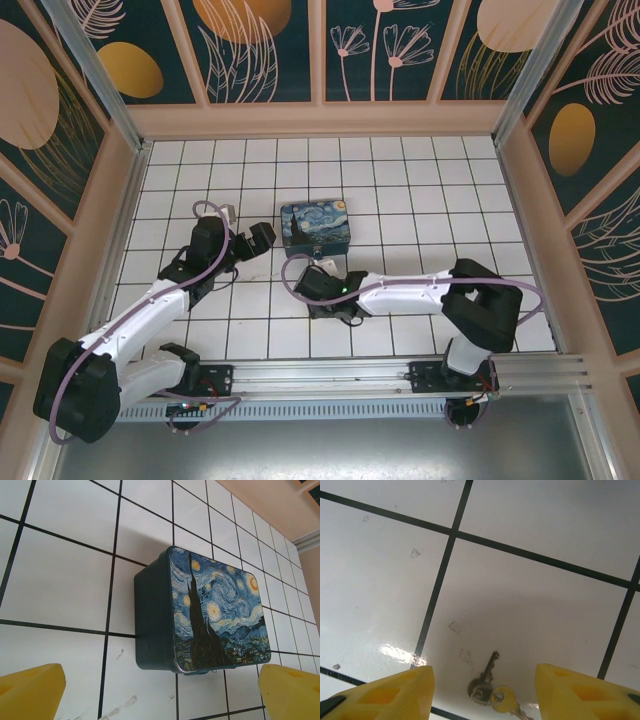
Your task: Unlock a padlock with a key
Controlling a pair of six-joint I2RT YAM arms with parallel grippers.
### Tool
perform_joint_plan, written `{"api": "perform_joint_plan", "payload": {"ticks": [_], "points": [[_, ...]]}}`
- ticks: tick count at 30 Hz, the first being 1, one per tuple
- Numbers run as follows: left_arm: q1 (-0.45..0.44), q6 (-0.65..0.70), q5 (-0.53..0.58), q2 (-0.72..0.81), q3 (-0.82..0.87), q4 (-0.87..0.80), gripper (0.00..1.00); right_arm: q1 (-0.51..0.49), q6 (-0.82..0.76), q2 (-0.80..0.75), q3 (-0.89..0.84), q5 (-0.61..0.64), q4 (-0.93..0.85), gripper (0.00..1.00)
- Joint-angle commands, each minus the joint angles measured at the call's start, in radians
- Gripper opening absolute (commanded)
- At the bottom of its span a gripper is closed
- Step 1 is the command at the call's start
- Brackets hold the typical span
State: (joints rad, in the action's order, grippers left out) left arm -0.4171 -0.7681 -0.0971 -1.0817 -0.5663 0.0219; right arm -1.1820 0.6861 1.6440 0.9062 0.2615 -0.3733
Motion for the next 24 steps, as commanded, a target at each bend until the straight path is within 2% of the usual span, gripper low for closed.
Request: {"api": "perform_joint_plan", "payload": {"ticks": [1,11,24], "points": [[0.0,0.004,-0.012,0.004,0.007,-0.008,0.99,-0.011,0.011,-0.041,-0.034,-0.011,0.003,0.55],[0.001,-0.004,-0.017,-0.016,0.002,0.005,0.99,-0.015,0.006,-0.035,-0.076,-0.021,0.045,0.53],[0.0,-0.014,-0.022,-0.035,-0.003,0.019,0.99,-0.044,-0.034,0.061,-0.012,0.005,-0.001,0.49]]}}
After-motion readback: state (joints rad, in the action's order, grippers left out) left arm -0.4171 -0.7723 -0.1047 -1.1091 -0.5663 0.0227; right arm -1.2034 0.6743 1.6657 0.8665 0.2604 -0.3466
